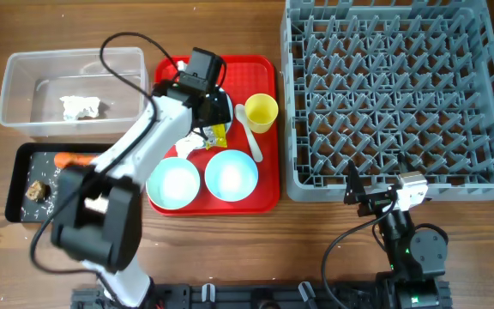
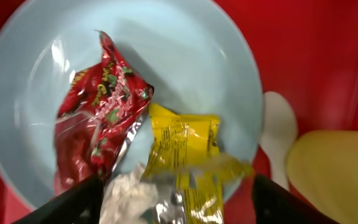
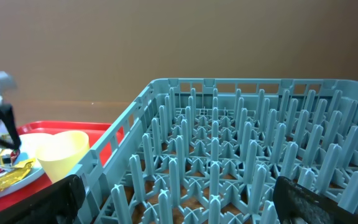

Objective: Sort waste into correct bins and load items into the dishwasher rack
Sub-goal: 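Return the left gripper to the plate and grasp the yellow wrapper, then carry the yellow wrapper left and drop it into the clear bin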

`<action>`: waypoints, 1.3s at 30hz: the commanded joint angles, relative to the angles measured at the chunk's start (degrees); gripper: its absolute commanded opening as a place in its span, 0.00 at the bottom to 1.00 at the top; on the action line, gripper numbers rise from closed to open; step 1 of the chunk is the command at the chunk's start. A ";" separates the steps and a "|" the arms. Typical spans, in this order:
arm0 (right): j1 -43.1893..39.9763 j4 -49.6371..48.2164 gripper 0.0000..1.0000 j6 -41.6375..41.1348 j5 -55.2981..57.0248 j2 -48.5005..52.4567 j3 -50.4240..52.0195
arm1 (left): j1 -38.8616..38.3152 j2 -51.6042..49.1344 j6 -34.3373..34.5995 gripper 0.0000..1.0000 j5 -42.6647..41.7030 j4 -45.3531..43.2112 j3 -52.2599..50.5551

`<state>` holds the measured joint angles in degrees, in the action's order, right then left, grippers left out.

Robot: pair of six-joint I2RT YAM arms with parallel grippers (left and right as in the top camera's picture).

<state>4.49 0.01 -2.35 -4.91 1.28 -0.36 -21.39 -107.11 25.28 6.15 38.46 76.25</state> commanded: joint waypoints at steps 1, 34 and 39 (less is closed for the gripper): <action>-0.22 -0.22 1.00 -0.79 0.17 0.11 0.07 | -0.04 -3.17 -2.58 0.70 0.37 -1.51 -0.28; -0.22 -0.22 1.00 -0.79 0.17 0.11 0.07 | 38.95 17.03 -1.70 0.04 2.03 -1.79 0.26; -0.22 -0.22 1.00 -0.81 0.17 0.11 0.07 | 39.74 8.37 -1.75 0.25 2.08 -9.11 0.26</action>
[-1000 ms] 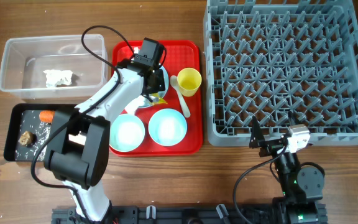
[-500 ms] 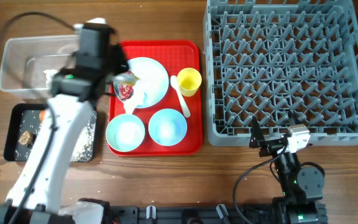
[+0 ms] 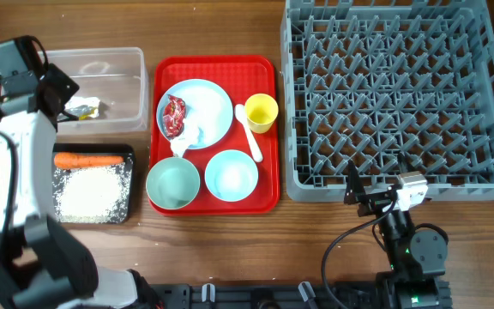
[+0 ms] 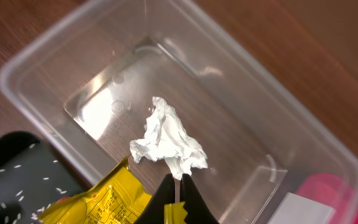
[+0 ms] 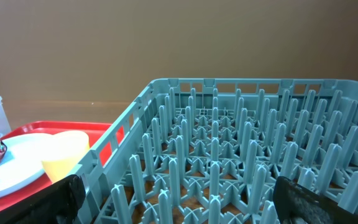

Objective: Sort waste into correct bins and load items into the dishwasher rack
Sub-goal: 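Carry the yellow wrapper left and drop it into the clear bin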

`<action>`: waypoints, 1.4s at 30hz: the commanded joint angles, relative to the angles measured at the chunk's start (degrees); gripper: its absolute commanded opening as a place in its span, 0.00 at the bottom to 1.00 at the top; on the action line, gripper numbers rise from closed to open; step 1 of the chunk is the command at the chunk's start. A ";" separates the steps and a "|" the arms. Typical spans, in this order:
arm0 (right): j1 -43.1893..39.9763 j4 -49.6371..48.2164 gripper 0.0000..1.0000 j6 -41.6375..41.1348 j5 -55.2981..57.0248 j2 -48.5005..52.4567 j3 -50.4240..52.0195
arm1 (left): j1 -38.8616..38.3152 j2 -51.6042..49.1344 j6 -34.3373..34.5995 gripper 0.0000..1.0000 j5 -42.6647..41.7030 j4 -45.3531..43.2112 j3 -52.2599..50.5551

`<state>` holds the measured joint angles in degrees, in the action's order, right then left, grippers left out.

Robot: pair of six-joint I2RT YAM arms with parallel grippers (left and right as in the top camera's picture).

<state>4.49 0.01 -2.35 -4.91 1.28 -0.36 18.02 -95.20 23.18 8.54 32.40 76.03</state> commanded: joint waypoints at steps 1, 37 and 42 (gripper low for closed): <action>-0.22 -0.22 1.00 -0.81 0.17 0.11 0.07 | 0.31 -4.22 0.35 0.40 -0.33 -3.85 0.48; -0.22 -0.22 1.00 -0.81 0.17 0.11 0.07 | -10.29 13.35 24.90 1.00 -37.51 9.29 0.48; -0.22 -0.22 1.00 -0.79 0.17 0.11 0.07 | -10.43 13.33 15.13 0.93 -37.35 9.92 0.48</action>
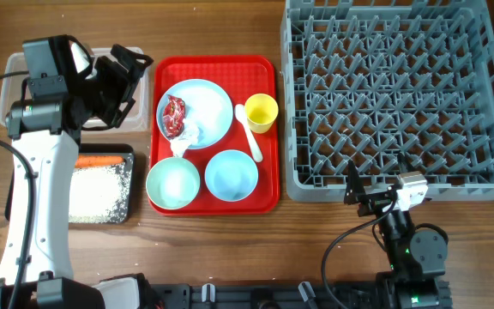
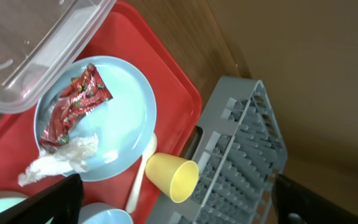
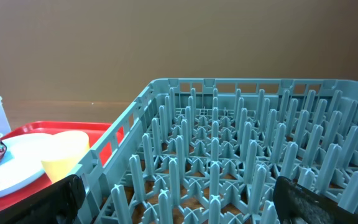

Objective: Sort waste into correct bins and load items into the dishwasher rack
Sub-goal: 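Carry the yellow wrapper left and drop it into the clear bin, then move the left gripper to the plate and grasp the second tissue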

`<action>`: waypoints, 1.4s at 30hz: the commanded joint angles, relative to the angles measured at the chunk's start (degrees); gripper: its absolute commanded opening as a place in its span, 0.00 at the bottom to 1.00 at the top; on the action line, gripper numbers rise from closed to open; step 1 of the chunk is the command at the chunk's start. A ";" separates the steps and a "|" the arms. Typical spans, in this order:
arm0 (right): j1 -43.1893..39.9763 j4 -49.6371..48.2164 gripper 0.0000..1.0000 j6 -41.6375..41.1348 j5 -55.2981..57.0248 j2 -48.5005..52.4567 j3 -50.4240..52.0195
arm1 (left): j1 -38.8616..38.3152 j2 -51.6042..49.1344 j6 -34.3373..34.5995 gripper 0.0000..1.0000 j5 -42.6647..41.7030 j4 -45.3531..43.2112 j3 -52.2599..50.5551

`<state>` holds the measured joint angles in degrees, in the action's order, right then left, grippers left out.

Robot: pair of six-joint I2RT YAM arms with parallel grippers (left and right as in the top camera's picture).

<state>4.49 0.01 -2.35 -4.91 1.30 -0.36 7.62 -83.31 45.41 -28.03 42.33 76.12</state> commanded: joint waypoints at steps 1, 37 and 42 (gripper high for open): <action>-0.22 -0.22 1.00 -0.81 0.17 0.09 0.07 | -0.52 1.44 -8.87 0.91 -0.15 -0.04 0.39; 0.13 -0.22 1.00 -0.81 0.17 0.09 0.07 | -28.79 -17.97 -22.69 0.81 40.76 8.85 -2.40; 0.13 -0.22 1.00 -0.81 0.17 0.09 0.07 | -29.07 -17.99 -22.73 0.81 38.18 2.25 -7.74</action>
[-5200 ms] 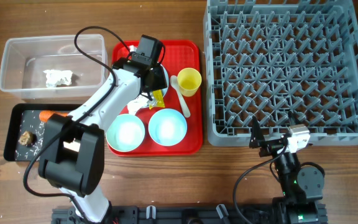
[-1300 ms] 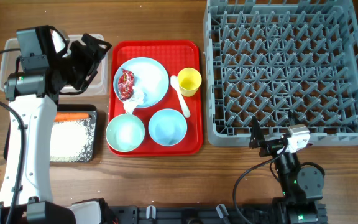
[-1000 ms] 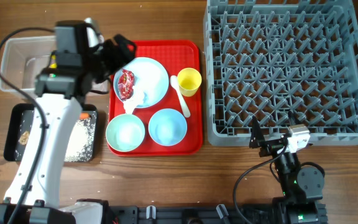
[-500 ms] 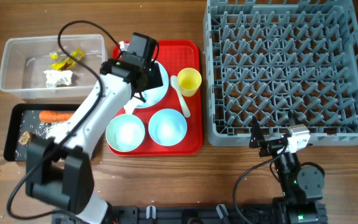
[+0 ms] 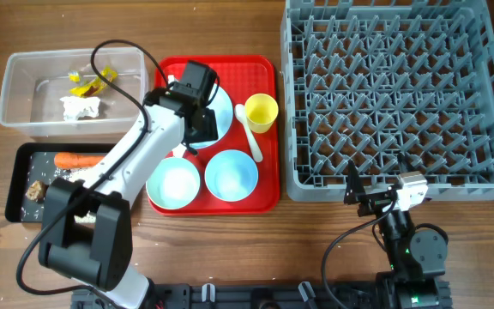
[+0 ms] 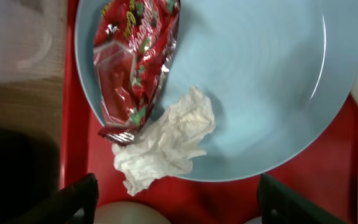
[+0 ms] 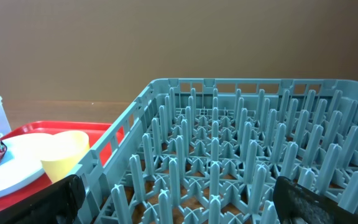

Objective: Sort waste into correct bins and load items into the dishwasher rack
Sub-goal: 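Move the left gripper to the plate and grasp the second tissue, then carry the tissue left and release it into the clear bin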

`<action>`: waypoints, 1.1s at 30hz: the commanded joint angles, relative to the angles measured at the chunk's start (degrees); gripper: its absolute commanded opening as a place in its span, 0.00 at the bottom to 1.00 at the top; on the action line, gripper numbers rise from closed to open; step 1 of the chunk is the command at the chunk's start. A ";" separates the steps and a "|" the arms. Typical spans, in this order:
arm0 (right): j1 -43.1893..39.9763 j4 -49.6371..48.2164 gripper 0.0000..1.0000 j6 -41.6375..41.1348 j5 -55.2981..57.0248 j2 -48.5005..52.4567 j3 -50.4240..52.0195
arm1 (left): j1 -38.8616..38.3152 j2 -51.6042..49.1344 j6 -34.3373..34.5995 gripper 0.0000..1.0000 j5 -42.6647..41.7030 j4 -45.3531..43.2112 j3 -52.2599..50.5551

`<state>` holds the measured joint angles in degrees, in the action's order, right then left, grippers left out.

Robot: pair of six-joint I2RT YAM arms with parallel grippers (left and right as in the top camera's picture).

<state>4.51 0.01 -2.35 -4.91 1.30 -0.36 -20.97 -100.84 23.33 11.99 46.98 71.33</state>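
My left gripper (image 6: 179, 208) is open, low over the near edge of the light blue plate (image 6: 266, 93) on the red tray (image 5: 264, 197). On that plate lie a red wrapper (image 6: 135, 56) and a crumpled white tissue (image 6: 166, 140), the tissue just ahead of the black fingers (image 6: 73, 199). A yellow wrapper (image 5: 93, 80) and another white tissue (image 5: 80, 107) lie in the clear bin (image 5: 20, 64). The right gripper (image 7: 179, 208) rests open at the front edge of the grey dishwasher rack (image 5: 393, 86), holding nothing.
The tray also carries a yellow cup (image 5: 261, 112), a white spoon (image 5: 250, 133) and two light blue bowls (image 5: 173, 183) (image 5: 231, 175). A black tray (image 5: 17, 176) with a carrot (image 5: 75, 160) sits in front of the clear bin. My left arm crosses it.
The left gripper, open, was up beside the clear bin's right end. It now sits low over the plate on the red tray. The right arm is unmoved.
At first the left gripper was open over the plate, which held a red wrapper, a yellow wrapper and a tissue. Then it was shut on the yellow wrapper above the clear bin. Then it stood open and empty beside the bin. The yellow wrapper now lies in the bin, and the gripper is back over the plate.
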 commanded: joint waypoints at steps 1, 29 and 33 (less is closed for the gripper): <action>0.11 -0.22 1.00 -0.79 0.17 0.09 0.07 | -0.57 -0.46 -0.66 0.81 -1.86 -4.11 -4.39; 0.11 -0.22 1.00 -0.81 0.17 0.09 0.07 | -0.57 1.36 -0.63 0.04 -1.99 -19.32 -9.88; 0.11 -0.22 1.00 -0.81 0.17 0.09 0.07 | -0.57 9.44 -0.59 0.04 -5.07 -19.08 -8.79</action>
<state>4.51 0.01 -2.35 -4.91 1.30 -0.36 -21.28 -98.48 22.81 9.34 28.18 60.36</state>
